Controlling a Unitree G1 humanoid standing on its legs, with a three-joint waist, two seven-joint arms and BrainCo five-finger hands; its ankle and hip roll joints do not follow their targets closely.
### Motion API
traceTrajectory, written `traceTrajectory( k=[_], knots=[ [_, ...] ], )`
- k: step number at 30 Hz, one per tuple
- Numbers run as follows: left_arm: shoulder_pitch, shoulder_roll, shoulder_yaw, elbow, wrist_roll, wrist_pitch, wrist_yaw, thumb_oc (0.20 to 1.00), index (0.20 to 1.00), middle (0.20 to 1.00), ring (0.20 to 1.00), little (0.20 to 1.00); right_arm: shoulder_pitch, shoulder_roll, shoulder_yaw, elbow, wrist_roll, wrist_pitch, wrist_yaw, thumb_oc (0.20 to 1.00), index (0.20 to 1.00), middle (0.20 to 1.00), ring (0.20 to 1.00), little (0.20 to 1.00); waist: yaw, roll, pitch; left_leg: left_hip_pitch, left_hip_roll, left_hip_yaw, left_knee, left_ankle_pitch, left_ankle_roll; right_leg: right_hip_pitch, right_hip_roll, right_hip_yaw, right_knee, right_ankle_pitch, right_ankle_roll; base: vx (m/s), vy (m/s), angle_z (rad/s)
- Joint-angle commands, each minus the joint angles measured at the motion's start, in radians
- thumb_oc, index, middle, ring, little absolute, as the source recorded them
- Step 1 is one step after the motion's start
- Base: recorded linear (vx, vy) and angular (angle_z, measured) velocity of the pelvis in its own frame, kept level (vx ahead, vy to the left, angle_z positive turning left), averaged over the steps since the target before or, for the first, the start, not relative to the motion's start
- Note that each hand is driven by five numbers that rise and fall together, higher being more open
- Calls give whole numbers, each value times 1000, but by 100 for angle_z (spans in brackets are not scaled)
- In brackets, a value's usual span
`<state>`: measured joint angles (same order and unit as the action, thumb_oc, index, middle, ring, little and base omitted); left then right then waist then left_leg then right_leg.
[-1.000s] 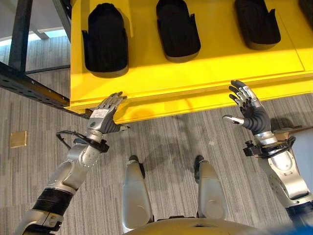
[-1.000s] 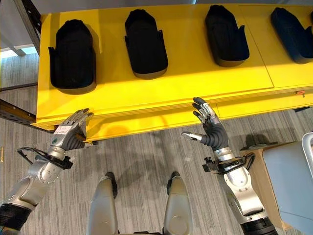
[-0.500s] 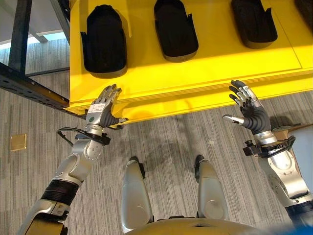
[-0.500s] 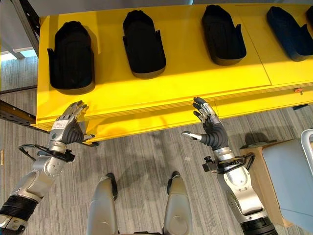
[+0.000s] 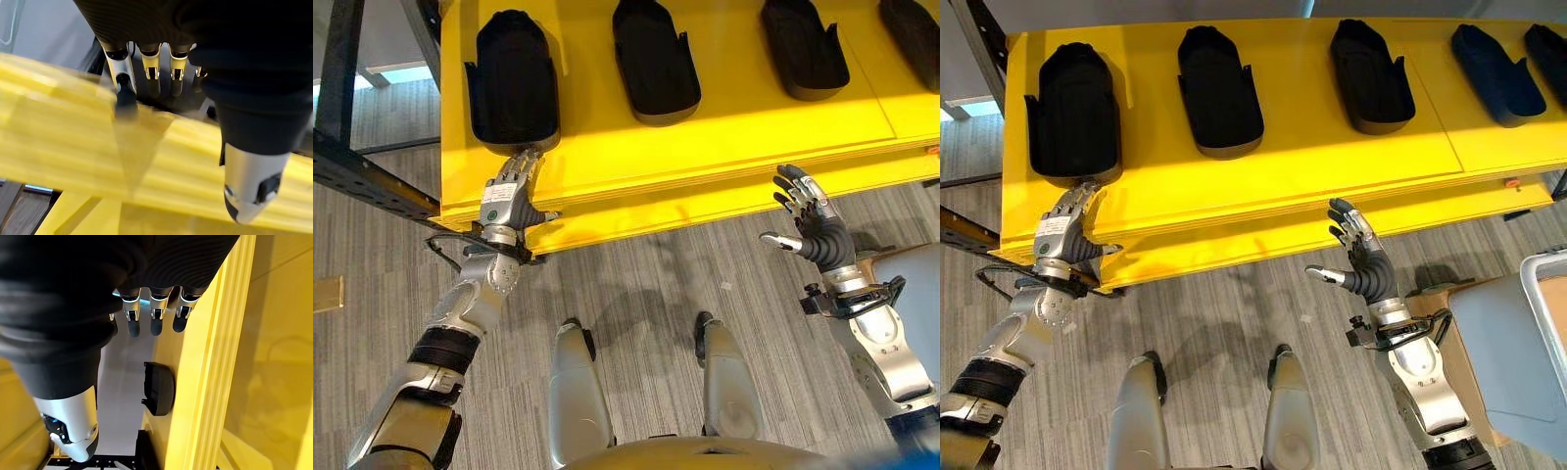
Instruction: Move parts from the plastic box to the shelf.
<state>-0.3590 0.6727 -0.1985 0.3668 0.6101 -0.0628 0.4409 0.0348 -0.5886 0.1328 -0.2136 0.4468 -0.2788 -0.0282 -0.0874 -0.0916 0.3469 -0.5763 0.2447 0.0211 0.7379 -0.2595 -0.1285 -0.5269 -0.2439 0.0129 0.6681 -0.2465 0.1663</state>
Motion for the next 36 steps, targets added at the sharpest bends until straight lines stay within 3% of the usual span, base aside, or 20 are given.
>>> traceTrajectory(
  k=[1, 19, 27, 31, 33, 36],
  knots=[
    [-18, -28, -49, 94, -8, 10, -8, 1000, 1000, 1000, 1000, 1000, -15, 1, -10, -31, 6, -56, -6, 1000, 1000, 1000, 1000, 1000, 5, 12, -13, 48, 34, -63, -88, 115, -18, -2, -12, 39, 40, 88, -3, 0, 0, 0],
    [-104, -34, -72, 151, -47, 21, 20, 1000, 1000, 1000, 1000, 1000, 3, -13, 0, -43, 4, -62, -10, 1000, 1000, 1000, 1000, 1000, -7, 9, -14, 35, 37, -61, -73, 111, -19, -16, -9, 47, 42, 93, -1, 4, 3, -2],
    [106, -68, 5, -74, -193, -95, -50, 1000, 1000, 1000, 1000, 1000, -1, 6, -13, -40, 0, -62, -15, 1000, 1000, 1000, 1000, 1000, 14, 16, -4, 44, 29, -65, -78, 110, -14, -4, -9, 44, 49, 87, -5, 1, -3, 0],
    [271, -41, 42, -273, -383, -196, -190, 1000, 1000, 1000, 1000, 1000, -10, 22, -26, -43, 8, -65, -9, 1000, 1000, 1000, 1000, 1000, 32, 28, 2, 58, 25, -73, -93, 122, -14, 18, -8, 37, 43, 87, -9, 12, -34, 7],
    [385, -52, 61, -362, -712, -259, -291, 1000, 1000, 1000, 1000, 1000, -11, 28, -21, -50, 26, -69, 8, 1000, 1000, 1000, 1000, 1000, 42, 38, 5, 88, 27, -81, -108, 131, -16, 45, -7, 27, 45, 84, -10, 34, -70, 19],
    [464, -41, 52, -453, -929, -260, -398, 1000, 1000, 1000, 1000, 1000, -12, 27, -18, -40, 18, -72, 10, 1000, 1000, 1000, 1000, 1000, 51, 51, 6, 137, 32, -93, -136, 139, -23, 103, -4, 14, 40, 69, -11, 67, -87, 6]
  ],
)
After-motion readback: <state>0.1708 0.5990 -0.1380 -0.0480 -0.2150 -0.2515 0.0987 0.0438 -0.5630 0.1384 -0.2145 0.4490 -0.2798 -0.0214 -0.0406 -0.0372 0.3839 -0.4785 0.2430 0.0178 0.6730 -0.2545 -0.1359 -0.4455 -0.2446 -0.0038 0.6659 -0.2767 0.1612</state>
